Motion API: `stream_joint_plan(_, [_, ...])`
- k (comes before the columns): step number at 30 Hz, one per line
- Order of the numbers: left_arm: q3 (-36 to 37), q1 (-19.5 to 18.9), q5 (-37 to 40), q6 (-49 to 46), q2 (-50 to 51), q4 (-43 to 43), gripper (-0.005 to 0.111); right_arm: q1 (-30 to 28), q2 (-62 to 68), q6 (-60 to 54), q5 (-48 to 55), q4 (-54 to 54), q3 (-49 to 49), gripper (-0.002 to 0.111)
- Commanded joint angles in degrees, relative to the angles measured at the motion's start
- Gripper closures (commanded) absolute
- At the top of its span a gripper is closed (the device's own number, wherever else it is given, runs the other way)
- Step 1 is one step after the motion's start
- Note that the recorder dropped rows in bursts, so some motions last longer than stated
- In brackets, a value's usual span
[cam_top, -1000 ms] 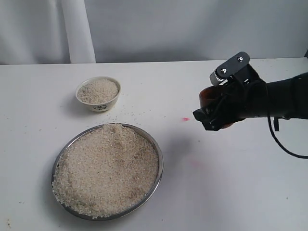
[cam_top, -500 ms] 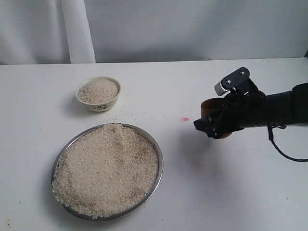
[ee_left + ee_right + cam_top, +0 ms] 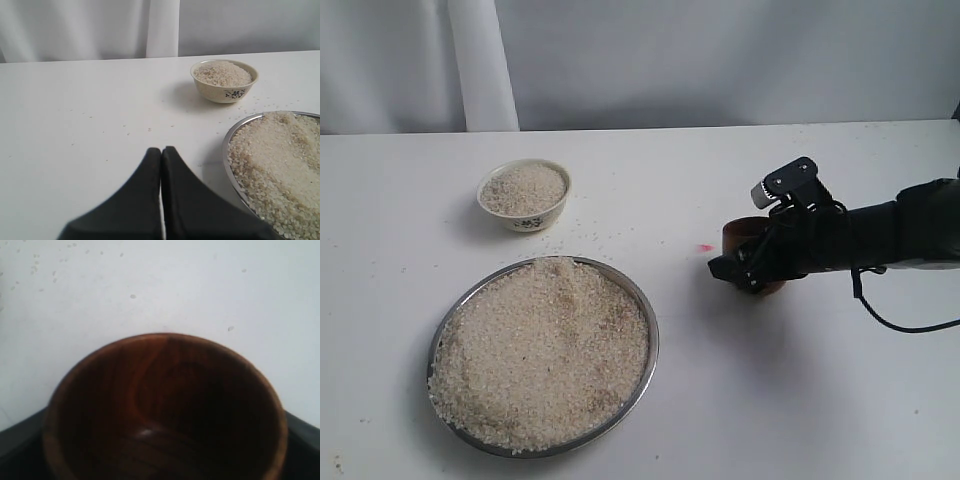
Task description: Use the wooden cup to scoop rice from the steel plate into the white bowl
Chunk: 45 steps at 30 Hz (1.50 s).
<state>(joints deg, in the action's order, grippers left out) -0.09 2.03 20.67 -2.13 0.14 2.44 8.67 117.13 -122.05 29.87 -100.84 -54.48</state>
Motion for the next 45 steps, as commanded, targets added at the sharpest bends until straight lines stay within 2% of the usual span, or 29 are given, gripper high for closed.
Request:
stream_joint_plan(1, [0.09,0.35,-0.81,0.02,-0.14,-0.03,0.107,-0.18,1.75,-0.77,-2.92,0.89,0.34,0.108])
stream_joint_plan(5, [0.09,0.35,-0.81,0.02,-0.14,-0.03,0.107,-0.18,1.75,-0.77,-2.80,0.89,0.34,0.107])
stream_joint_plan(8, [0.09,0.35,-0.81,0.14,-0.14,-0.03,0.107,-0.18,1.75,-0.77,-2.31,1.77,0.34,0.094])
stream_joint_plan(11, [0.09,0.35,-0.81,0.14,-0.14,-0.03,0.107,-0.06,1.75,-0.66,-2.02,1.77,0.34,0.068])
stream_joint_plan(15, [0.09,0.35,-0.81,0.14,-0.14,-0.03,0.107,-0.06,1.75,1.99,-2.02,1.41,0.34,0.023])
stream_joint_plan(16, [0.09,0.35,-0.81,0.14,-0.14,-0.03,0.107,-0.06,1.75,2.43,-2.02,1.41,0.34,0.017])
stream_joint_plan(18, [0.09,0.35,-0.81,0.14,-0.14,-0.03,0.107,-0.06,1.75,3.39,-2.02,1.41,0.34,0.014])
stream_joint_plan(21, [0.09,0.35,-0.81,0.00,-0.14,-0.03,0.107,-0.06,1.13,4.73,-2.02,1.41,0.34,0.014])
stream_joint_plan(25, [0.09,0.35,-0.81,0.00,-0.14,-0.03,0.107,-0.06,-4.56,11.21,-2.02,6.48,0.34,0.014])
stream_joint_plan(28, [0.09,0.35,-0.81,0.15,-0.14,-0.03,0.107,-0.06,-11.73,16.12,-2.02,11.38,0.34,0.019])
stream_joint_plan(30, [0.09,0.35,-0.81,0.15,-0.14,-0.03,0.107,-0.06,-15.19,17.47,-1.91,12.01,0.34,0.028])
stream_joint_plan(32, [0.09,0.35,-0.81,0.15,-0.14,-0.03,0.107,-0.06,-18.24,17.60,0.53,12.01,0.34,0.044])
stream_joint_plan(34, [0.09,0.35,-0.81,0.15,-0.14,-0.03,0.107,-0.06,-21.40,18.85,4.34,12.49,0.34,0.065])
stream_joint_plan(37, [0.09,0.35,-0.81,0.01,-0.14,-0.03,0.107,-0.06,-26.57,23.24,7.25,16.32,0.34,0.102])
stream_joint_plan(38, [0.09,0.35,-0.81,0.01,-0.14,-0.03,0.107,-0.06,-27.54,23.83,7.25,17.44,0.34,0.108])
stream_joint_plan(45, [0.09,0.35,-0.81,0.01,-0.14,-0.03,0.107,-0.06,-36.00,26.25,7.25,21.22,0.34,0.108])
